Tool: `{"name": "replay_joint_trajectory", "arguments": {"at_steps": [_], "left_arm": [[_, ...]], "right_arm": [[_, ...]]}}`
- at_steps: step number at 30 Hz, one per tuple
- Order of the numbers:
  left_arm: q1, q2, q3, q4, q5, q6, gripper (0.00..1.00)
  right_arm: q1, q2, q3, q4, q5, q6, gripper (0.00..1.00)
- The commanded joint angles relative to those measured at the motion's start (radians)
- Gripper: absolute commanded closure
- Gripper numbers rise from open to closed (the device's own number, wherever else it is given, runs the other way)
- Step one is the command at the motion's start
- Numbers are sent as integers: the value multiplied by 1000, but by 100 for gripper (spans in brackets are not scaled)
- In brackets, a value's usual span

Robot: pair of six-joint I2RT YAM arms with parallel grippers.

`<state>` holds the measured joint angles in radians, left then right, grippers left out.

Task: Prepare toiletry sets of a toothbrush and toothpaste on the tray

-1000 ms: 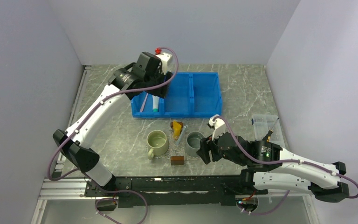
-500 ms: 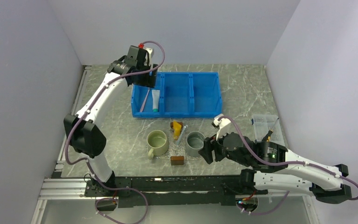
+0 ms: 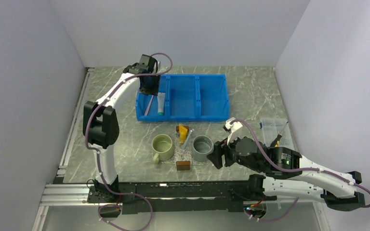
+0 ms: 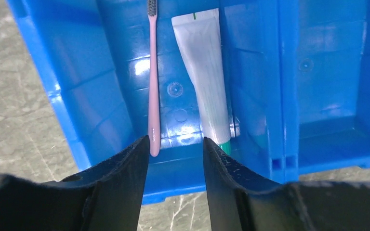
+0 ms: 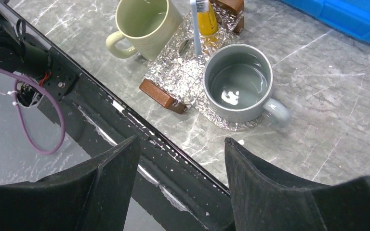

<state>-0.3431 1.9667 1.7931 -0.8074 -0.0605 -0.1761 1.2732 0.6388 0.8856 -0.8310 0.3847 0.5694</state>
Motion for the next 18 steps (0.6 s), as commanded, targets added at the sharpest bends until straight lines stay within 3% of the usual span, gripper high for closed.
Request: {"name": "replay_joint_trajectory", "arguments": {"at_steps": [1, 7, 18], "left_arm": [[4, 62, 34, 26, -15, -15, 52], [6, 141, 59, 21, -78, -11, 54], [28, 243, 98, 21, -60, 0, 53]], "right_arm": [[0, -21, 0, -10, 12, 17, 34], [-1, -34, -12, -11, 12, 22, 34], [0, -34, -26, -5, 19, 21, 33]]}}
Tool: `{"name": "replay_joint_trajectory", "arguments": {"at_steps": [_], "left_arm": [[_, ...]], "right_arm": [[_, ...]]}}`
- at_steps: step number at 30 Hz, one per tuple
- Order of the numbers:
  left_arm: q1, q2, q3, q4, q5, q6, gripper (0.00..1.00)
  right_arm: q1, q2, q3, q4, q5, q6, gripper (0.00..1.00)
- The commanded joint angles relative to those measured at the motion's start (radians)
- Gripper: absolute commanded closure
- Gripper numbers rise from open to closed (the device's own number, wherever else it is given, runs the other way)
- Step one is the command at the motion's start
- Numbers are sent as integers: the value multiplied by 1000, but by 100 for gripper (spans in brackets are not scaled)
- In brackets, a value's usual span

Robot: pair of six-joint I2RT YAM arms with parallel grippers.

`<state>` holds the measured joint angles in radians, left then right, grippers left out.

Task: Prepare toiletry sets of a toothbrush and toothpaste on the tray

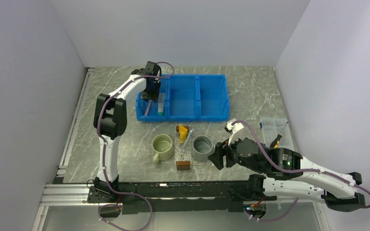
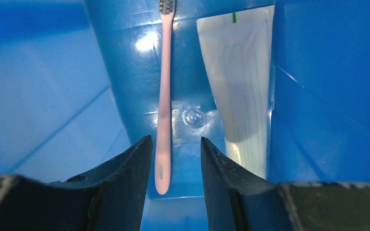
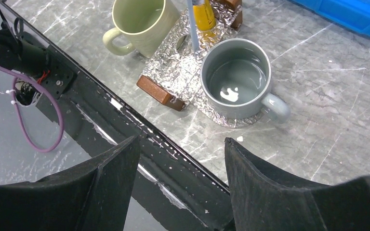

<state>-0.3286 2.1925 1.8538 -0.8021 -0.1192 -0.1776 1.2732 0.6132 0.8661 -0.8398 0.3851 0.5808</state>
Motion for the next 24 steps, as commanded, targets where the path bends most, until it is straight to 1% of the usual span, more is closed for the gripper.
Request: {"name": "replay_joint_trajectory", "arguments": {"at_steps": [1, 12, 18, 19, 20, 21, 24], "left_arm": [[17, 21, 38, 19, 0, 1, 52], [37, 87, 81, 1, 28, 3, 51], [38, 113, 75, -5, 18, 3, 54], [38, -319, 71, -4, 19, 4, 55], [38, 64, 69, -3, 20, 5, 57], [38, 114, 68, -4, 21, 6, 59], [38, 128, 62, -7, 23, 8, 66]], "right_arm": [[0, -9, -8, 4, 18, 9, 33], [-1, 7, -4, 10, 26, -4, 33], [0, 3, -10, 11, 29, -6, 33], [-1, 3, -10, 11, 29, -6, 33], [0, 1, -10, 10, 29, -6, 33], [0, -1, -9, 9, 29, -4, 33], [-1, -6, -6, 3, 30, -3, 33]]}}
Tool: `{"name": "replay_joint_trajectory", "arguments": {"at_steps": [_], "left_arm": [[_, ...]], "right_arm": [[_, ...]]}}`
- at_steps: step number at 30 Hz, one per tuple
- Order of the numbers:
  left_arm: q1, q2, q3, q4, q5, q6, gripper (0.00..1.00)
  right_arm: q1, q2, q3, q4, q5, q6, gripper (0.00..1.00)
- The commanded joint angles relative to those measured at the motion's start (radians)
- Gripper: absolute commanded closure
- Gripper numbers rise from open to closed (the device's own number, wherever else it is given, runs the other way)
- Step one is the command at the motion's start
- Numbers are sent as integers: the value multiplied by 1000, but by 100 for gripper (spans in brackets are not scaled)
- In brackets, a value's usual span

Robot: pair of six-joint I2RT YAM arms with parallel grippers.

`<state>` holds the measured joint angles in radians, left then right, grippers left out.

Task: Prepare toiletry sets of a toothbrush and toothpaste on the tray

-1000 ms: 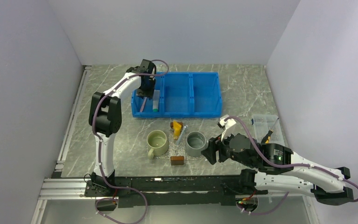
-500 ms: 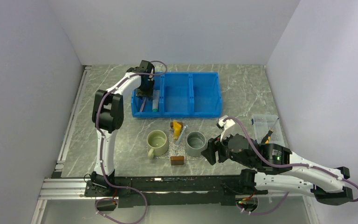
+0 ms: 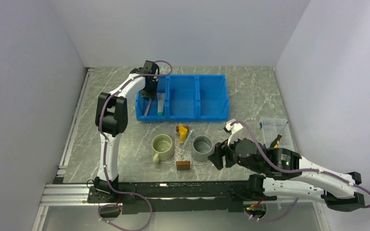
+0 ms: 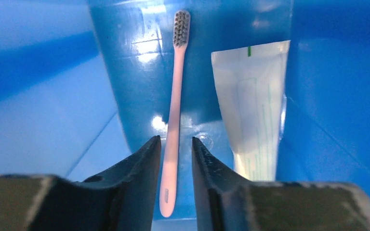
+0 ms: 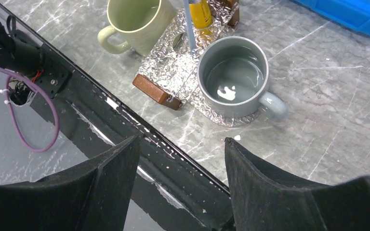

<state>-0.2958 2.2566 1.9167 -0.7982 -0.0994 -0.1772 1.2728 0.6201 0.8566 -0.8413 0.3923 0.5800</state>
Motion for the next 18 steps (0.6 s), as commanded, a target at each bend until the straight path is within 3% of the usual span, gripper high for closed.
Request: {"name": "replay_joint_trajectory", "arguments": {"at_steps": [1, 14, 18], "left_arm": [[5, 64, -5, -11, 6, 8, 68], [5, 65, -13, -22, 20, 4, 64], [6, 80, -13, -29, 33, 8, 74]], "right_arm": [[-1, -15, 4, 3, 25, -1, 33], [-1, -24, 18, -7, 13, 4, 33], [-2, -23, 18, -6, 10, 4, 33]]}}
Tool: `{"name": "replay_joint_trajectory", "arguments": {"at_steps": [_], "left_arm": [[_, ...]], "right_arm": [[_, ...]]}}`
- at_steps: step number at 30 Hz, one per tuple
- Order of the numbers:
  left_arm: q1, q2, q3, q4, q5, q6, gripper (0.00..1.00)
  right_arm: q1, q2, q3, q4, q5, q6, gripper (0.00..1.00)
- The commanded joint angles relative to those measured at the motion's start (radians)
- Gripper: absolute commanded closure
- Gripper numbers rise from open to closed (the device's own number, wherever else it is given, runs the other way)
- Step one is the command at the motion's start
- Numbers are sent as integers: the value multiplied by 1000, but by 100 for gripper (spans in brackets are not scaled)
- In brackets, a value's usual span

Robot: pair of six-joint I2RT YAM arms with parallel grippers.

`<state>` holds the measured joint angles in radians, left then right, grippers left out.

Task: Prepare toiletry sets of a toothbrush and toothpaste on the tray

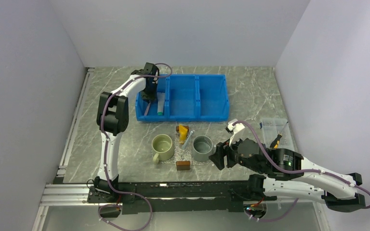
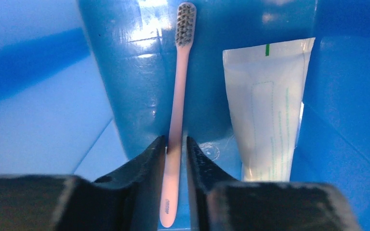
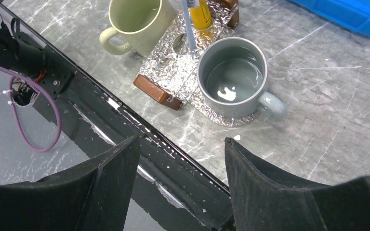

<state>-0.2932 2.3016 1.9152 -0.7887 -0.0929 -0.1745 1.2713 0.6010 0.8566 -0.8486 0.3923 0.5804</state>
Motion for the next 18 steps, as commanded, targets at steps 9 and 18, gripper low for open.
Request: {"name": "replay_joint_trajectory", "arguments": {"at_steps": [9, 18], "left_arm": [[3, 15, -30, -26, 56, -2, 100], [3, -129, -74, 27, 63, -22, 100]], "right_arm": [[0, 4, 29, 5, 11, -1, 33], [1, 8, 32, 12, 9, -2, 33]]}}
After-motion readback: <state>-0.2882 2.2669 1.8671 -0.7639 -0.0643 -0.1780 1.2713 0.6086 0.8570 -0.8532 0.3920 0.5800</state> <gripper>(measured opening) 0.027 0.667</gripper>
